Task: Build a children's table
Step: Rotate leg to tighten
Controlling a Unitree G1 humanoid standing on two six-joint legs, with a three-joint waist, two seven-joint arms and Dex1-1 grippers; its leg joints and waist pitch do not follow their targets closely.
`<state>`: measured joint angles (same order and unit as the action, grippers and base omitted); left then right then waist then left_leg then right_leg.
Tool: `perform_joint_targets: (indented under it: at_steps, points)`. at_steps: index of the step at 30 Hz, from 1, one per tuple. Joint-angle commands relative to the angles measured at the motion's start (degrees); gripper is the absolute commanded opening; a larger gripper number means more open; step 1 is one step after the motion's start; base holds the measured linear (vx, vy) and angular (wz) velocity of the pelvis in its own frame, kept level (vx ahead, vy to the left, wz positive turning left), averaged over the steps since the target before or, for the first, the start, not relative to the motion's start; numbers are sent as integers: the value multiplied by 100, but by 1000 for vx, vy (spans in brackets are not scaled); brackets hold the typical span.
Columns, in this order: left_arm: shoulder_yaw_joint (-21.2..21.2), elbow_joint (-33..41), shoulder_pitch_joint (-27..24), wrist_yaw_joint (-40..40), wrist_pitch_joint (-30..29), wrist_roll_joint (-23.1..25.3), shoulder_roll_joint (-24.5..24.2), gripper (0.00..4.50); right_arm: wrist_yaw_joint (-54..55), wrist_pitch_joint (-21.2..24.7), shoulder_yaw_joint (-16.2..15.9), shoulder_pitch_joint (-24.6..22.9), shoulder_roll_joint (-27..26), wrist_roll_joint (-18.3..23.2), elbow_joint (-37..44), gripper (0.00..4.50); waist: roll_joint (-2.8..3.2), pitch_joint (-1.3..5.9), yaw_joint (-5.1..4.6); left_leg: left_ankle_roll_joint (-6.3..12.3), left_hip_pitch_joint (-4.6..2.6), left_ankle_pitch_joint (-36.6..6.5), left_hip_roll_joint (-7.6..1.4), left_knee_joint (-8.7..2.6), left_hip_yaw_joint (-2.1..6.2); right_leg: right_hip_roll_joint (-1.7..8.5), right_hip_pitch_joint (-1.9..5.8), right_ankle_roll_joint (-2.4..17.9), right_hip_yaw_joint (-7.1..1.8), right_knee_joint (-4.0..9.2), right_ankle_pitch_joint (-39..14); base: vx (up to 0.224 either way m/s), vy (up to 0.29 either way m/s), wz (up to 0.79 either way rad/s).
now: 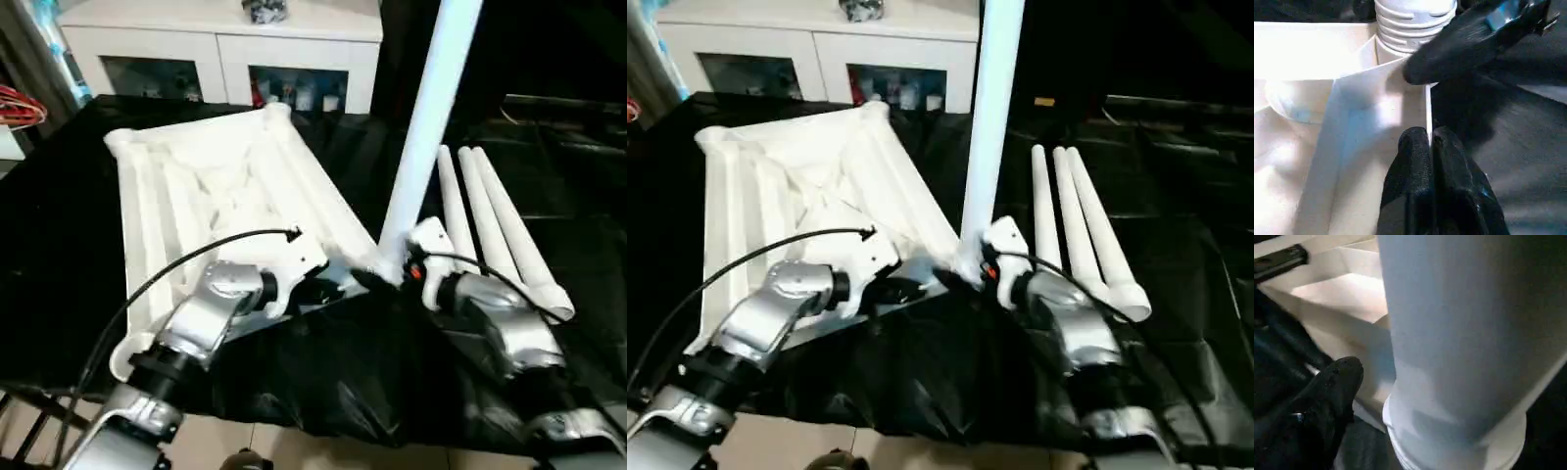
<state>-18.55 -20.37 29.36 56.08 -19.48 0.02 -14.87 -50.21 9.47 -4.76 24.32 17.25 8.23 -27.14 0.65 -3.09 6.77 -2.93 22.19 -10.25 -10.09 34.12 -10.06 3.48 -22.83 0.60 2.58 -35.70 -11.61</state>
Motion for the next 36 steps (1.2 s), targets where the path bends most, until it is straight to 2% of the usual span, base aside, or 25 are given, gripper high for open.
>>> perform_joint_targets:
  at_steps: [1,5,7,11,12,19,23,26,28,31,35,36]
  points:
    - [-52,379,37,373,289,-300,19,0,-538,17,-187,-92,147,161,323,443,-31,362,1,292,-118,-1069,-326,-407,105,510,272,1302,-256,454,-791,0,0,0]
    - [-52,432,-6,753,320,-377,-205,0,-1001,158,-249,-223,387,328,617,443,-32,369,28,356,-109,-969,-331,-401,108,499,273,1284,-254,439,-725,0,0,0]
    - [-83,459,-24,880,321,-381,-297,0,-1132,217,-265,-264,439,374,704,417,-29,364,26,369,-109,-992,-336,-404,108,500,266,1307,-251,441,-738,0,0,0]
    - [-165,482,-53,1119,393,-374,-452,0,-1273,267,-326,-342,484,395,766,392,-24,369,44,346,-117,-983,-337,-402,108,500,258,1311,-253,436,-766,0,0,0]
    - [-165,486,-54,1141,390,-380,-461,0,-1289,269,-333,-350,488,398,771,370,-25,369,46,337,-121,-997,-337,-403,104,497,254,1321,-252,437,-770,0,0,0]
    - [-101,544,-74,1299,275,-527,-482,0,-1468,419,-414,-452,540,491,940,324,-31,374,118,324,-126,-943,-338,-392,98,504,252,1311,-256,431,-757,0,0,0]
    - [-83,550,-96,1257,220,-569,-438,0,-1383,396,-436,-493,476,431,916,288,-32,376,122,293,-125,-967,-337,-395,102,504,252,1301,-254,429,-796,0,0,0]
    - [-65,471,-61,988,91,-490,-303,0,-835,221,-384,-444,221,231,676,282,-35,376,105,264,-116,-923,-333,-396,102,508,244,1311,-251,421,-765,0,0,0]
    - [21,206,76,412,-41,-301,-37,0,-22,340,-282,-300,-94,56,333,279,-43,351,70,172,-114,-1036,-318,-418,107,508,242,1277,-253,454,-1038,0,0,0]
    - [53,11,168,58,-37,-159,123,0,418,325,-220,-209,-268,-33,121,276,-46,344,10,53,-142,-1241,-303,-425,111,516,235,1163,-261,512,-1464,0,0,0]
    - [278,-458,461,-1004,-277,22,627,0,1445,320,-44,86,-671,-201,-386,276,-46,346,-30,26,-137,-1244,-294,-426,118,520,244,1099,-261,520,-1549,0,0,0]
    - [364,-670,615,-1526,-323,109,866,0,1985,222,58,266,-874,-298,-683,276,-24,338,-55,-17,-161,-1285,-290,-420,105,509,199,1112,-265,541,-1644,0,0,0]
